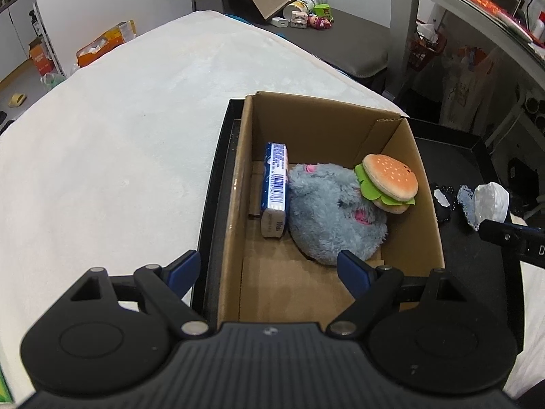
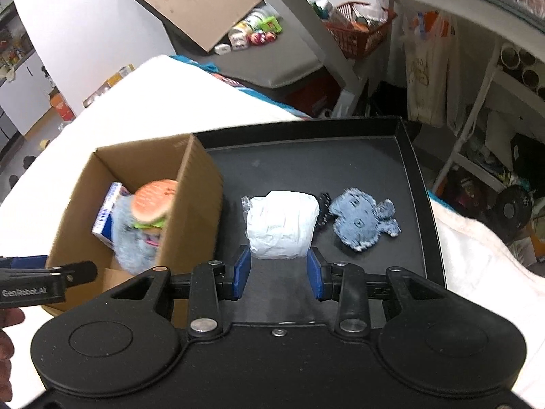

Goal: Organize soft objects
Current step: 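Move the right gripper to the white wrapped pouch and grasp it, then carry the white pouch into the box and release it with the right gripper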

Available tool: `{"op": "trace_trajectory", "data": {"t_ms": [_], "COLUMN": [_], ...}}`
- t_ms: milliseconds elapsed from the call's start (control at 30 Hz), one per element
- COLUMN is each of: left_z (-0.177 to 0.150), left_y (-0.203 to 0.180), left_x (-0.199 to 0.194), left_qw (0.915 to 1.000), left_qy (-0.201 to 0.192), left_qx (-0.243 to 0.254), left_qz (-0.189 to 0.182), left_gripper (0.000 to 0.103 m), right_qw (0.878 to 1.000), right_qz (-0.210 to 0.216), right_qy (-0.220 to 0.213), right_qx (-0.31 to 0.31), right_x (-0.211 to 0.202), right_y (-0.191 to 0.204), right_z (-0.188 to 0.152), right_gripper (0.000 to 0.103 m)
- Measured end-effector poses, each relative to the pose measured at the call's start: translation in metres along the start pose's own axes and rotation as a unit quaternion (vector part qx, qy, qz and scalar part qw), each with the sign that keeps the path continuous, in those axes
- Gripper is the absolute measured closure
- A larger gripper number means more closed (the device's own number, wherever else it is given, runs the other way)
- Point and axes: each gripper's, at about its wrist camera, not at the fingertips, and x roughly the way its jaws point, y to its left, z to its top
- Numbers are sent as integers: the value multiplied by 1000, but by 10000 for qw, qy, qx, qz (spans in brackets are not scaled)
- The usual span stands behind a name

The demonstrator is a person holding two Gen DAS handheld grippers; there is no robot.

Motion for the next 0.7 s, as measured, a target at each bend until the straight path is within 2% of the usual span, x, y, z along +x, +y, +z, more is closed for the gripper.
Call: {"op": "trace_trajectory", "data": {"t_ms": [700], "left_z": [-8], "left_y": [30], "left_x": [-8], "left_qw": [9989], "left_qy": [-94], "left_qx": [-145], "left_qz": [-447], "left_gripper": [17], "right_qw": [9990], "right_qz": [135], "right_qy": [-265], "right_qx": [-338], "right_x": [-24], "right_y": [53], "right_z": [13], "right_gripper": [68]}}
